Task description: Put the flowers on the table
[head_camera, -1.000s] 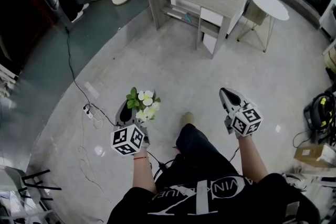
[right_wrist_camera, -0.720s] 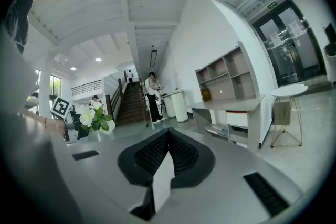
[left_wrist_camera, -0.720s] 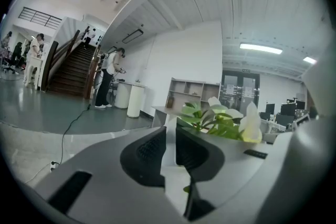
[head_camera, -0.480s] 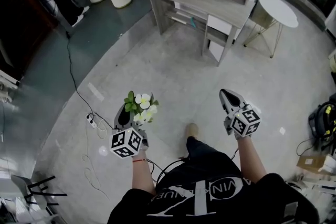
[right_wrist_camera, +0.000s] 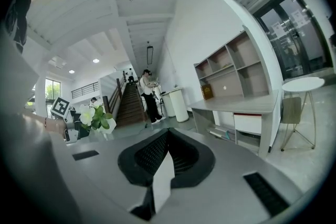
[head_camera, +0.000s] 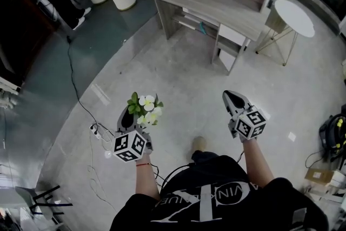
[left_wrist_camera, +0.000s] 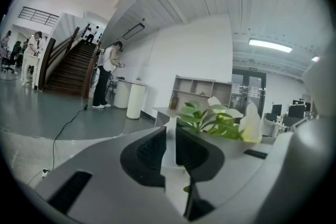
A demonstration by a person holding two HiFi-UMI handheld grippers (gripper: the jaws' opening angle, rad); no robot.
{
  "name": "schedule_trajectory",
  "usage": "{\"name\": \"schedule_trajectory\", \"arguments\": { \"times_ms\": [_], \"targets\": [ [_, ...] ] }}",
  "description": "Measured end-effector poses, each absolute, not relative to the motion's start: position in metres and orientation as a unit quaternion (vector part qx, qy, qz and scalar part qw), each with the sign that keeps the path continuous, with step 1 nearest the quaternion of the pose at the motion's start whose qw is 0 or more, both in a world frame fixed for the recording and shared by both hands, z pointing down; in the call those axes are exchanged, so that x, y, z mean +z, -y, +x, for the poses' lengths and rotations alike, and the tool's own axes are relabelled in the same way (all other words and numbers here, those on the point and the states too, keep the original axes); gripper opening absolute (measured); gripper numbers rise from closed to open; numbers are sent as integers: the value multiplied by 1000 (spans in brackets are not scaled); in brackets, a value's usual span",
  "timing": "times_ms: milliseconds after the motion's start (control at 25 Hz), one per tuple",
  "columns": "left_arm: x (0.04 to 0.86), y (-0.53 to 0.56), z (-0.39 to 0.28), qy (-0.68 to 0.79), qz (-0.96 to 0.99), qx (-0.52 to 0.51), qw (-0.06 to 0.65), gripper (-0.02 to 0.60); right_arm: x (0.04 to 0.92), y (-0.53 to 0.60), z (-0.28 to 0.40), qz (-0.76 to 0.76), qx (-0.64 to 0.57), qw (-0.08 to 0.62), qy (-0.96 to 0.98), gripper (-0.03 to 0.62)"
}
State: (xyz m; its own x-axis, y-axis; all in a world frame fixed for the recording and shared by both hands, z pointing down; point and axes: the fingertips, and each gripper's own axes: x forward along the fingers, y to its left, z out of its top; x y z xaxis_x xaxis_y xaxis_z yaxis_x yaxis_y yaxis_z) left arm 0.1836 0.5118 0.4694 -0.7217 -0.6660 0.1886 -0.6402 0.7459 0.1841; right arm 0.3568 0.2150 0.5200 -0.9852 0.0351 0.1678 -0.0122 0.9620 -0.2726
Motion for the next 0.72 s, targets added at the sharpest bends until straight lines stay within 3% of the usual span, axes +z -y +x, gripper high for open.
{"name": "schedule_trajectory", "arguments": {
  "times_ms": [720],
  "targets": [
    [466, -427, 98, 913, 387, -53, 116, 55, 519, -153, 274, 3, 132, 89, 987, 11]
  ]
}}
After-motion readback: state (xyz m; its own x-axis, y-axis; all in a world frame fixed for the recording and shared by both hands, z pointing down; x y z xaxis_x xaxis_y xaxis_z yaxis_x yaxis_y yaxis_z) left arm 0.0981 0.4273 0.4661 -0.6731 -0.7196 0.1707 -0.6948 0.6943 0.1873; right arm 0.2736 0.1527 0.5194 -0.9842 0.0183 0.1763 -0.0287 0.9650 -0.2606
